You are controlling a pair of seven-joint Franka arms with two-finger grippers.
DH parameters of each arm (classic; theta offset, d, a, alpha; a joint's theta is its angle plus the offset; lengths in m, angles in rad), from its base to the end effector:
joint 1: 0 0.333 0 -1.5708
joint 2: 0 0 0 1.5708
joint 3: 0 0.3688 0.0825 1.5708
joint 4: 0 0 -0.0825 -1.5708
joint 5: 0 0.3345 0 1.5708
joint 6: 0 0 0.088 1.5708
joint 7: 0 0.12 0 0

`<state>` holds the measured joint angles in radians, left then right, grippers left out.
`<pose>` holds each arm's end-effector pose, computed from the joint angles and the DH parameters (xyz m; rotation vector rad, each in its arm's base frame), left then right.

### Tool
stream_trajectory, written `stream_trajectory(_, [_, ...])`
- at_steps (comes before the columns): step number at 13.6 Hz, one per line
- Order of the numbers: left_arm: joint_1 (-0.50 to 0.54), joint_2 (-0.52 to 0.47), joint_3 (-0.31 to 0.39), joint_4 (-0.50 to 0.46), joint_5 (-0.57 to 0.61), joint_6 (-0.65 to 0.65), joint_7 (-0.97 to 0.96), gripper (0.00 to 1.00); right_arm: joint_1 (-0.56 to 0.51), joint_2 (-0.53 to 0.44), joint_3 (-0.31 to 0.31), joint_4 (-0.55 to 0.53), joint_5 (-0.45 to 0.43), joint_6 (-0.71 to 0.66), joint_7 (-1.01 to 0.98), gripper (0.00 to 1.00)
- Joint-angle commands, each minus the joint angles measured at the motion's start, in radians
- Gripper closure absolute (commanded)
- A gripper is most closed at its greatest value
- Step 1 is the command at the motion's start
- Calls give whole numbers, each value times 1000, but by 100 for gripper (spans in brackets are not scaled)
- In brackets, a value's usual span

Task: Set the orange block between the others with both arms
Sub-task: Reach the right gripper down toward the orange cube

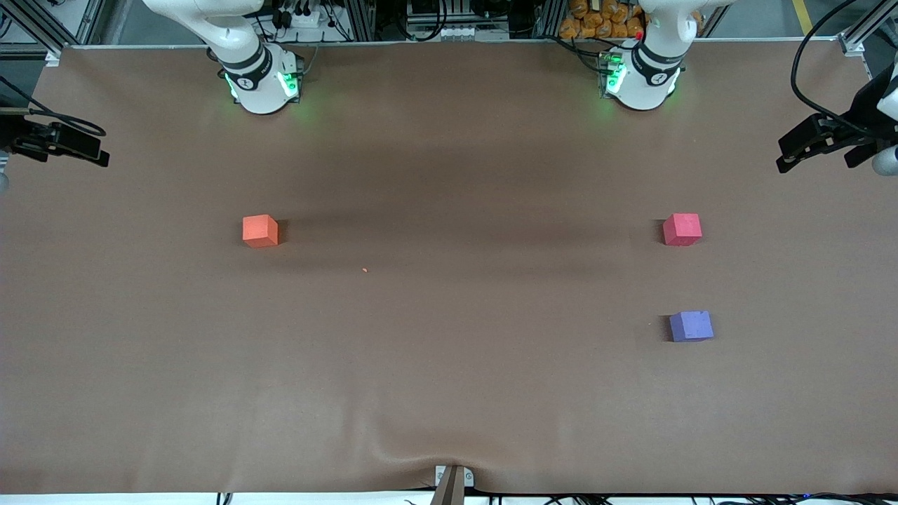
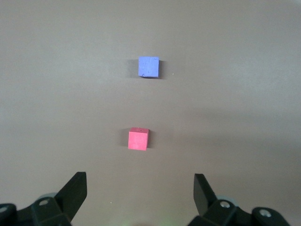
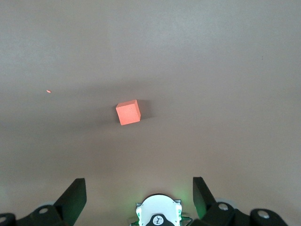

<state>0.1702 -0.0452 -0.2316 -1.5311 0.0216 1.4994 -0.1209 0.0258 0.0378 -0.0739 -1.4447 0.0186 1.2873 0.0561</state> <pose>0.4811 -0.0305 0.6964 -3.1094 -0.0954 -0.0236 0.4849 -0.0198 0.6754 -3.1080 0.1570 0.3046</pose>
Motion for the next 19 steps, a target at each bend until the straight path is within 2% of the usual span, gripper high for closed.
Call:
stream_trajectory(1, [11, -5, -2, 5, -15, -7, 23, 0, -6, -6, 6, 0, -6, -2, 13, 0])
stream_trajectory(5, [3, 10, -5, 28, -3, -7, 20, 0, -4, -4, 8, 0, -6, 0, 13, 0])
stream_trajectory(10, [11, 19, -5, 12, -8, -31, 23, 0, 5, 28, 8, -13, 1, -2, 14, 0])
stream_trajectory(19, [9, 15, -3, 12, -8, -31, 21, 0, 105, 269, 9, -16, -8, 61, 11, 0])
